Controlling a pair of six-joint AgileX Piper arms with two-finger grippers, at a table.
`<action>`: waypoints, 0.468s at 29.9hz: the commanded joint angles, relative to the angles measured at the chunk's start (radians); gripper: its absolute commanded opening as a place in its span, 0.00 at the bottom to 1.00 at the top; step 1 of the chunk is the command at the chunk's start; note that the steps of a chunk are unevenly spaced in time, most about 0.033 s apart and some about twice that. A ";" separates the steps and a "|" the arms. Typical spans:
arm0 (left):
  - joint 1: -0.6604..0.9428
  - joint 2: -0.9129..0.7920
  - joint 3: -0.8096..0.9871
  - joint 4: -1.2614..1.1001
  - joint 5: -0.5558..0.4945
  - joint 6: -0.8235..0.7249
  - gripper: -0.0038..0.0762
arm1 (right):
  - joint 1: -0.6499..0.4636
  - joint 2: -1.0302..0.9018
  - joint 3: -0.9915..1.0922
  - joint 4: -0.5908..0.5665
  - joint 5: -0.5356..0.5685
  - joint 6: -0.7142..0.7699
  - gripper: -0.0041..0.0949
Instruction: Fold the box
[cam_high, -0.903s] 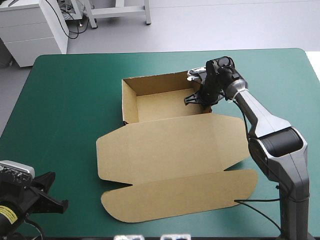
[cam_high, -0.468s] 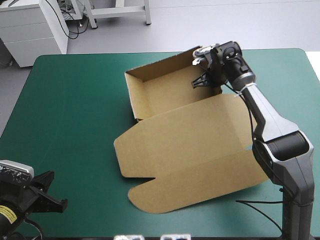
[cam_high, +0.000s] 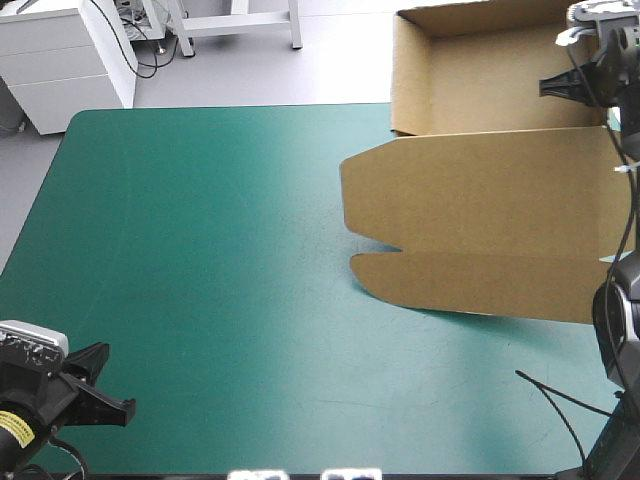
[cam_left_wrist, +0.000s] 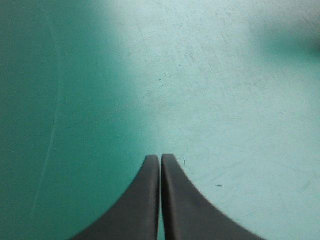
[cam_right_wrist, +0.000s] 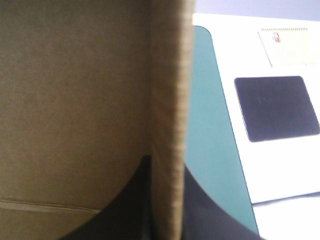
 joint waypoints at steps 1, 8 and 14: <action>-0.005 0.007 -0.023 -0.001 -0.046 -0.006 0.04 | -0.101 -0.025 0.020 0.049 -0.007 0.000 0.02; -0.005 0.007 -0.023 -0.001 -0.032 -0.006 0.04 | -0.209 0.083 0.138 0.091 -0.011 -0.060 0.02; -0.005 0.007 -0.023 -0.001 -0.025 -0.006 0.04 | -0.246 0.191 0.170 0.192 -0.017 -0.070 0.02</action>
